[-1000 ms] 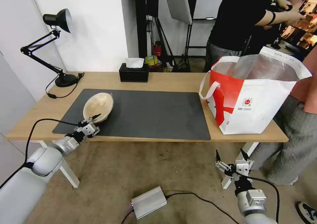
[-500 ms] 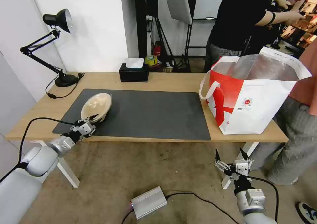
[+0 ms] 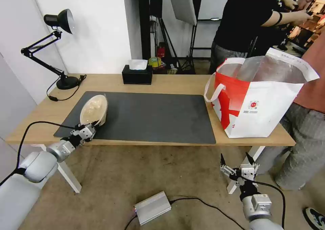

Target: Pick up the trash from the table and place it into the takeout bag.

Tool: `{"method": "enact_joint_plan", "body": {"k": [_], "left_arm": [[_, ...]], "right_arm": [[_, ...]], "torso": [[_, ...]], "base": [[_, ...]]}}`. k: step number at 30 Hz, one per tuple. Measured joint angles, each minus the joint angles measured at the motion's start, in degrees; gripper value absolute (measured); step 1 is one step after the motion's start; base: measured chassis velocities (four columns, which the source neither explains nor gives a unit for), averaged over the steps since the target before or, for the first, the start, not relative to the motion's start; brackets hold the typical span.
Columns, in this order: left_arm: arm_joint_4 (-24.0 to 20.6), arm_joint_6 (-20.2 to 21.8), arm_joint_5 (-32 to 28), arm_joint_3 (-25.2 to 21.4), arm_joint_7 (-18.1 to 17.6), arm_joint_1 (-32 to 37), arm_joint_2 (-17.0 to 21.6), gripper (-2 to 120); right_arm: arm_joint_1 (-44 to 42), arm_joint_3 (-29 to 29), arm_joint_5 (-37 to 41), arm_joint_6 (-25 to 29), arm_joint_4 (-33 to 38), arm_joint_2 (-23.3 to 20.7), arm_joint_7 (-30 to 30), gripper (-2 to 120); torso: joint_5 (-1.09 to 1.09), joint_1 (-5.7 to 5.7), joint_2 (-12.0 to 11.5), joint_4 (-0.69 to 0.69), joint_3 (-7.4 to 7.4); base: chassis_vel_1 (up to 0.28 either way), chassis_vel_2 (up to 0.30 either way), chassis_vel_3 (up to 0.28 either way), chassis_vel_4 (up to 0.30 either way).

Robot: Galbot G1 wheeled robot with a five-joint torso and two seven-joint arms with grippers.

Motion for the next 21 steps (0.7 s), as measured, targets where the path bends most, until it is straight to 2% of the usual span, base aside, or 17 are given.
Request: {"method": "enact_joint_plan", "body": {"k": [13,21], "left_arm": [[-5.50,-0.65,-1.85,0.19,-0.15,-2.46,2.86,1],[-7.90,-0.12,-4.39,5.79,-0.34,-9.98,5.74,1]], "right_arm": [[-0.02,-0.28,-0.13,-0.04,0.77,-0.01,0.05,100],[-0.15,-0.50,-0.47,-0.09,1.05,0.20,0.07,100]], "torso": [[0.01,0.00,0.00,0.00,0.00],[0.01,0.00,0.00,0.00,0.00]], "base": [[0.000,0.000,0.000,0.000],[0.000,0.000,0.000,0.000]]}}
